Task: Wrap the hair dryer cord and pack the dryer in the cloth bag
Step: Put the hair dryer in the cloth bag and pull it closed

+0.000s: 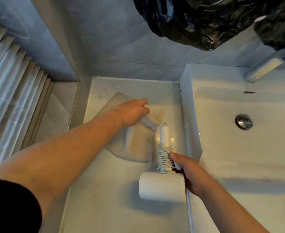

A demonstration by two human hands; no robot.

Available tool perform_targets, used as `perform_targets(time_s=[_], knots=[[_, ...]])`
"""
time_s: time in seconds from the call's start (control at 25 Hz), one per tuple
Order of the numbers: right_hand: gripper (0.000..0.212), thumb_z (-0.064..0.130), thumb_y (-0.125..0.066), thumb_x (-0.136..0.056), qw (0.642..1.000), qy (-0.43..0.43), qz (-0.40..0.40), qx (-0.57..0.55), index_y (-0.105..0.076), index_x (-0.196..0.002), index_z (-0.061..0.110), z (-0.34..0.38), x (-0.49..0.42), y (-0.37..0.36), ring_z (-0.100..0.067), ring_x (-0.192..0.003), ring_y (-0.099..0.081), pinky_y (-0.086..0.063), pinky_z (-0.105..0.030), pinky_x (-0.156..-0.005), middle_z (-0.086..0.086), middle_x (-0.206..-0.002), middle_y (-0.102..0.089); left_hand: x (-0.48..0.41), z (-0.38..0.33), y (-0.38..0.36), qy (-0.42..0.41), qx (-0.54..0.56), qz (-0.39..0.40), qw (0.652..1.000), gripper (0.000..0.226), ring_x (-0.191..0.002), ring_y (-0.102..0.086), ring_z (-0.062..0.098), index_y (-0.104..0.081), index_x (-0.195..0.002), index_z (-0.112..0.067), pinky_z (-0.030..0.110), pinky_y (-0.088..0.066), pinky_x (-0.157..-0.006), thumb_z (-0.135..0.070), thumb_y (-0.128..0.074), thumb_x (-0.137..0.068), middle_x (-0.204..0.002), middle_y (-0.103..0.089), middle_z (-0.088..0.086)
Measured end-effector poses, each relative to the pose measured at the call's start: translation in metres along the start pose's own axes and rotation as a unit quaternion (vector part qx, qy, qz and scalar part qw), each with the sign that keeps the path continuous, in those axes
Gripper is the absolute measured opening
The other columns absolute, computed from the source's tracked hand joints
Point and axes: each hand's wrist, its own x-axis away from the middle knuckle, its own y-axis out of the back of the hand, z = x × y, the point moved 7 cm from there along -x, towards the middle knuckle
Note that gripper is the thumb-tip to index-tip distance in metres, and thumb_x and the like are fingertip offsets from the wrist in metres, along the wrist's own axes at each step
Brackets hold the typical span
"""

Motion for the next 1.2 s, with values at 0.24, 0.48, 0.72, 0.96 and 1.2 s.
perform_targets(time_s=[0.24, 0.48, 0.72, 0.96, 1.2], knots=[[0.034, 0.028, -0.062, -0.084, 0.997, 0.009, -0.049, -0.058, -0.071, -0.104, 0.002, -0.022, 0.008, 0.004, -0.032, -0.09, -0.071, -0.052, -0.042, -0.088, -0.022, -0.102, -0.073, 0.078, -0.04, -0.087, 0.185, 0.12, -0.035, 0.975, 0.058, -0.126, -0.044, 0.032, -0.048, -0.134, -0.019, 0.04, -0.035, -0.107, -0.052, -0.057, -0.087, -0.136, -0.049, 0.011], [0.041, 0.031, -0.066, -0.075, 0.999, 0.002, -0.03, -0.036, -0.07, -0.101, 0.0, -0.038, 0.013, 0.01, -0.034, -0.085, -0.07, -0.053, -0.044, -0.088, -0.023, -0.096, -0.073, 0.095, -0.012, -0.122, 0.107, 0.012, 0.091, 0.99, 0.067, -0.152, -0.009, 0.023, -0.03, -0.151, -0.03, 0.05, -0.004, -0.121, -0.032, -0.06, -0.091, -0.165, -0.016, -0.002], [0.039, 0.032, -0.061, -0.086, 0.999, -0.052, 0.004, 0.008, -0.069, -0.101, -0.003, -0.062, 0.017, 0.012, -0.034, -0.078, -0.071, -0.054, -0.041, -0.08, -0.025, -0.093, -0.073, 0.13, -0.038, -0.118, 0.144, 0.113, -0.022, 0.983, 0.054, -0.106, -0.052, 0.032, -0.061, -0.113, -0.014, 0.037, -0.043, -0.091, -0.054, -0.059, -0.077, -0.109, -0.057, 0.009], [0.042, 0.032, -0.064, -0.086, 0.992, -0.116, 0.014, 0.052, -0.067, -0.108, -0.003, -0.088, 0.018, 0.018, -0.033, -0.08, -0.07, -0.056, -0.039, -0.077, -0.024, -0.096, -0.073, 0.131, -0.026, -0.128, 0.236, 0.257, -0.08, 0.934, 0.019, -0.089, -0.059, 0.029, -0.072, -0.085, -0.017, 0.034, -0.047, -0.077, -0.035, -0.065, -0.087, -0.087, -0.064, 0.01], [0.044, 0.035, -0.067, -0.082, 0.985, -0.14, 0.061, 0.082, -0.068, -0.108, -0.001, -0.089, 0.007, 0.003, -0.031, -0.08, -0.071, -0.055, -0.036, -0.075, -0.021, -0.097, -0.074, 0.138, -0.027, -0.104, 0.263, 0.347, -0.187, 0.88, 0.027, -0.074, -0.051, 0.02, -0.061, -0.069, -0.015, 0.027, -0.032, -0.067, -0.022, -0.061, -0.094, -0.073, -0.057, 0.005]])
